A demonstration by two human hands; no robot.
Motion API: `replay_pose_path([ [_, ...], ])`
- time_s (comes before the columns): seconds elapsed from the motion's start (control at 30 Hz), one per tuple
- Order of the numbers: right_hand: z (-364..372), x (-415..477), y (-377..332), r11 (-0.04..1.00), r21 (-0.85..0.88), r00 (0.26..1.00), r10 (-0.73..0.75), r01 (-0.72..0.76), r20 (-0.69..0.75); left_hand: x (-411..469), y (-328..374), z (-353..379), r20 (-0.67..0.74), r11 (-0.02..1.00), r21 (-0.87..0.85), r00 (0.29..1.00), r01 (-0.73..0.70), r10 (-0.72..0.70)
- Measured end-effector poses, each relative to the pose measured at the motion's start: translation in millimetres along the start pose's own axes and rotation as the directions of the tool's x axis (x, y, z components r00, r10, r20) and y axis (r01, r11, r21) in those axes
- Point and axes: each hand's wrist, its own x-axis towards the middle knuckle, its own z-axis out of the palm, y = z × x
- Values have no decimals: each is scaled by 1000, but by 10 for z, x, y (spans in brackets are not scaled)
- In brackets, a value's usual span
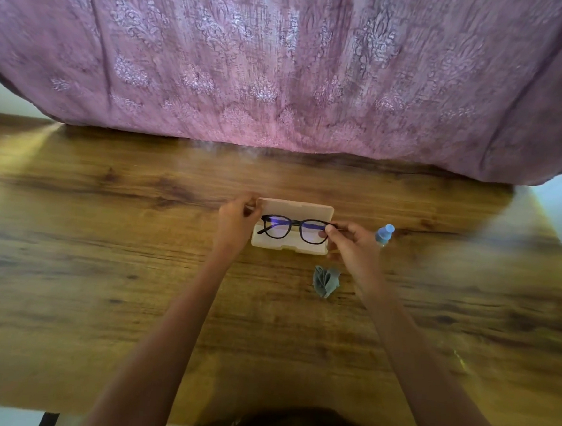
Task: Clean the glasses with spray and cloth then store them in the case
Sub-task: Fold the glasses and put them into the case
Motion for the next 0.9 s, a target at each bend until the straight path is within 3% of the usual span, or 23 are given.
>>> replay_pose_path([
  [0.37,115,210,130,966,-249,997,78,-74,7,-4,-51,36,-37,998,21,997,-65,66],
  [0.63,169,199,139,887,-446,988,-149,118,-36,8,-43,70,-55,996,-6,995,-87,87],
  [0.8,168,104,86,763,-580,958,-224,286,177,13,-43,86,-53,995,-6,994,-98,98],
  [0.9,177,87,70,730,-603,947,-243,321,210,19,-55,88,-61,995,6,993,-102,103],
])
